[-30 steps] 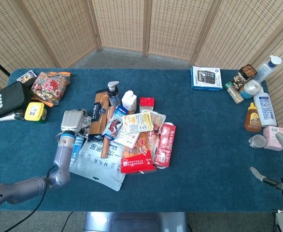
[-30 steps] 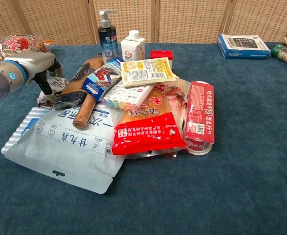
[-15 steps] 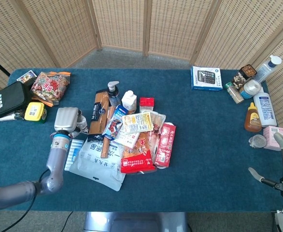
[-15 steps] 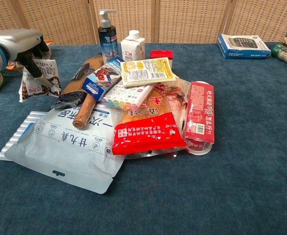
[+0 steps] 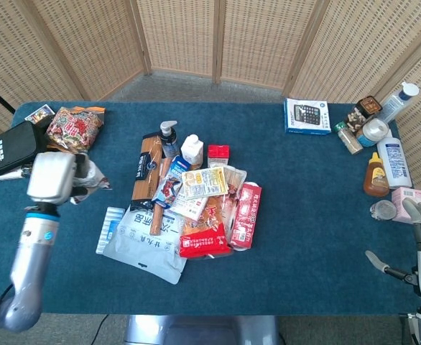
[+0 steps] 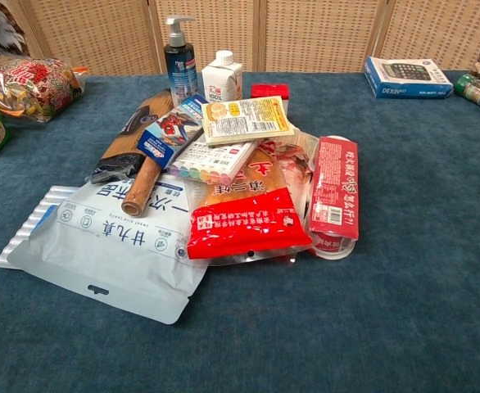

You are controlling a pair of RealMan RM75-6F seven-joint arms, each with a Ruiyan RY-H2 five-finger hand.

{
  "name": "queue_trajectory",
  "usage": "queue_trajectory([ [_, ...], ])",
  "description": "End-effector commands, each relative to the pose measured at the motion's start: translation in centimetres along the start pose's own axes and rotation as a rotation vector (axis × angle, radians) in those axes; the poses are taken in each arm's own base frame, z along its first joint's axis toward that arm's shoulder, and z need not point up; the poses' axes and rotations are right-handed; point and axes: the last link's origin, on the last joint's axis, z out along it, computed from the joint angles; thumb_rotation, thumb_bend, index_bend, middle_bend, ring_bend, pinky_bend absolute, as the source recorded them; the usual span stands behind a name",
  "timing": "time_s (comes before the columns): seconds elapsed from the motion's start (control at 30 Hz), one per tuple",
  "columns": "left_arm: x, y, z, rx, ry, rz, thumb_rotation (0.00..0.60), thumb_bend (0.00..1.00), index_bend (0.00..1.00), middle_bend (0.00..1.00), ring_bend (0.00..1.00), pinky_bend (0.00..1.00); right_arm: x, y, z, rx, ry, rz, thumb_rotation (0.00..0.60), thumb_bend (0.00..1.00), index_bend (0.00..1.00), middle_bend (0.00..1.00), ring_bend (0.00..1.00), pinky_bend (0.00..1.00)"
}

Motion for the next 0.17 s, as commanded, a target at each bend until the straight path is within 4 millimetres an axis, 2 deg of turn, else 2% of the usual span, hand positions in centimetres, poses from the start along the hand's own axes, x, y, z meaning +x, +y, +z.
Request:
queue_trajectory([
  [0.03,1.73,-0.64,-0.87,0.002,0.042,0.006,0.6,0.04,0.85,0.84,0.83,0.95,0.04,-0.1,-0.08,0.003,0.0,0.005,0.599,0.0,0.0,0.0,0.0,0.0],
  [0.17,1.82,-0.97,-1.01,0.008,0.046,0.006,0.6,0.04,0.85,0.84,0.83,0.95,0.04,-0.22,-0.21,0.006,-0.003,0.007,0.6,0.0,0.0,0.0,0.0,0.0],
])
